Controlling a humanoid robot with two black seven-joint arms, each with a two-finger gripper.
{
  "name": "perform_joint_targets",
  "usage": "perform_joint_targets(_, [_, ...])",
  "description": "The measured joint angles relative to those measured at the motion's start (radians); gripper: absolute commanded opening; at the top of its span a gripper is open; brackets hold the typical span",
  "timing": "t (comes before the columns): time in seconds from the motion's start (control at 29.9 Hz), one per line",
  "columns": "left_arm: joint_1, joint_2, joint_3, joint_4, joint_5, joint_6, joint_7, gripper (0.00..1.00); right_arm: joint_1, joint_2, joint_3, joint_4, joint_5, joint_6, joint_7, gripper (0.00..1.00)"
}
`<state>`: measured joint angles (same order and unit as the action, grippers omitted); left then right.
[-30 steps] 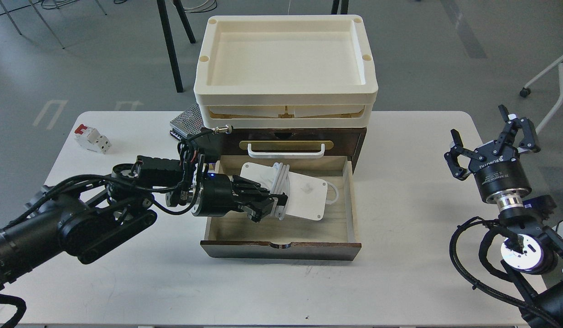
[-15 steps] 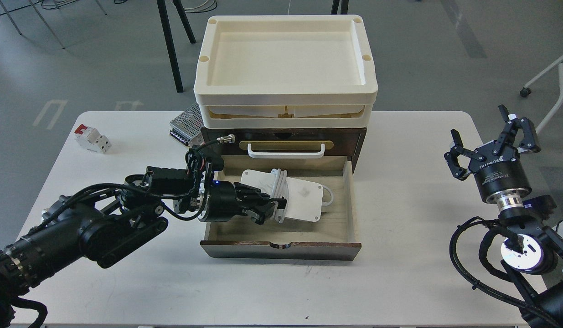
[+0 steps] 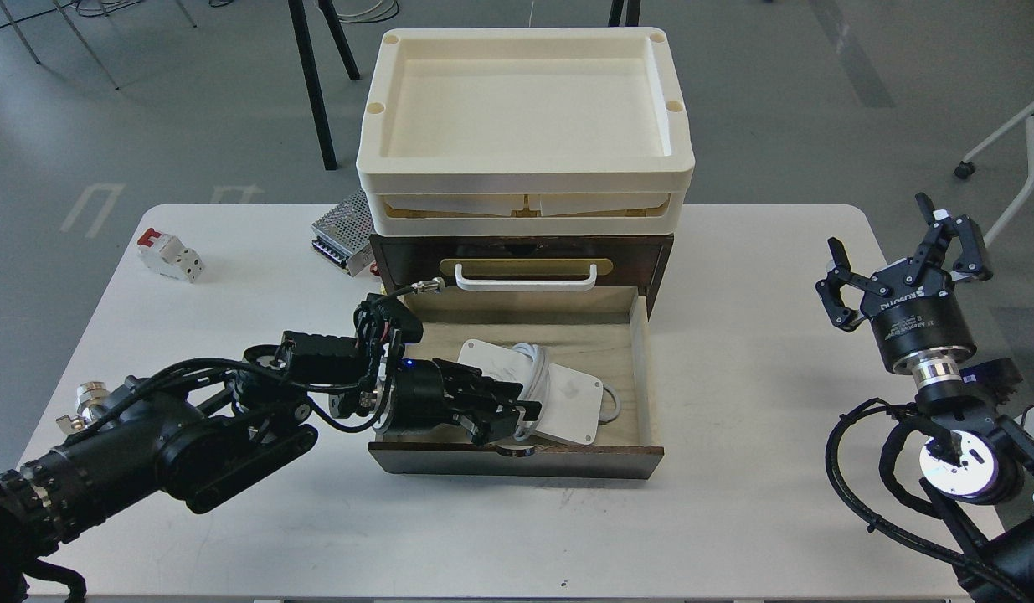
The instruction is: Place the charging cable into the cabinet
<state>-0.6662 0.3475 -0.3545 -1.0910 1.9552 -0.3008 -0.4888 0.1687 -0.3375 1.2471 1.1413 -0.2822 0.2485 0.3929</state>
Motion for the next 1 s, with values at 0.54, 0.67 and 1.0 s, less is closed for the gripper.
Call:
perform_joint_targets(0.54, [-0.011, 0.175, -0.049, -0.192, -0.178, -0.013, 0.000, 0.94, 0.000, 0.000, 0.000, 0.000, 0.000, 0.000, 0.000, 0.99])
perform_joint_targets(0.67, [-0.008, 0.272, -0.084, -0.258, -0.258, -0.014, 0.000, 0.95, 0.000, 0.000, 0.000, 0.000, 0.000, 0.000, 0.000, 1.00])
perform_joint_targets(1.0, [0.001, 0.577, -0.153, -0.327, -0.716, -0.014, 0.000, 0.98, 0.000, 0.000, 0.000, 0.001, 0.000, 0.000, 0.000, 1.00])
